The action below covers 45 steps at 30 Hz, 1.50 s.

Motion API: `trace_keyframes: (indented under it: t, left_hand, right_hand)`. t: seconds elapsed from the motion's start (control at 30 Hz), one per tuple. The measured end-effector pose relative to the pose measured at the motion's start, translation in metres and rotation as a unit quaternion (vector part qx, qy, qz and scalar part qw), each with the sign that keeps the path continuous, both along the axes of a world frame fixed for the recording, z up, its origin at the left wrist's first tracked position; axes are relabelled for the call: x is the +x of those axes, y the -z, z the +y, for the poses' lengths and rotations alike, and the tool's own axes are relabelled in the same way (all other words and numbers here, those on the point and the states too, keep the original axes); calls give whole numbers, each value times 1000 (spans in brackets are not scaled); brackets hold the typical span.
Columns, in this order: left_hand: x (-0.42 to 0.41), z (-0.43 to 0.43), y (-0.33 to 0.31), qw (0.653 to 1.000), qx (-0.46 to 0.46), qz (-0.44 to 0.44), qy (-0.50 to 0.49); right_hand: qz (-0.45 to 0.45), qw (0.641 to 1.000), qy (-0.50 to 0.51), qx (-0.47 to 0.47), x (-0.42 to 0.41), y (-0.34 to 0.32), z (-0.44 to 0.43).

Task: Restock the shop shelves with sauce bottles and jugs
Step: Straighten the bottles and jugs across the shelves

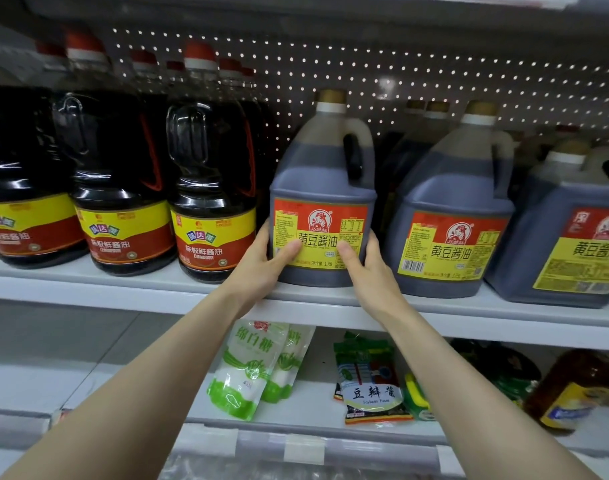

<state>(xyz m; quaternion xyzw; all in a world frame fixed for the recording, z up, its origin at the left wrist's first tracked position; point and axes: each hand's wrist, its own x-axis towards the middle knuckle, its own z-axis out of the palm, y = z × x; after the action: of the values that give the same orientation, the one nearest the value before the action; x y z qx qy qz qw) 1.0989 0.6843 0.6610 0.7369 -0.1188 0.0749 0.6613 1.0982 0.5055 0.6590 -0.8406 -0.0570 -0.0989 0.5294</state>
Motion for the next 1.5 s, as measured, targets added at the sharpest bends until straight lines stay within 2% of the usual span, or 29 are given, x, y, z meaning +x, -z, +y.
trace_keyframes:
  t: [1.5]
  left_hand:
    - [2, -1, -6, 999, 22, 23, 10]
  right_hand:
    - [21, 1000, -17, 10, 5, -1, -3]
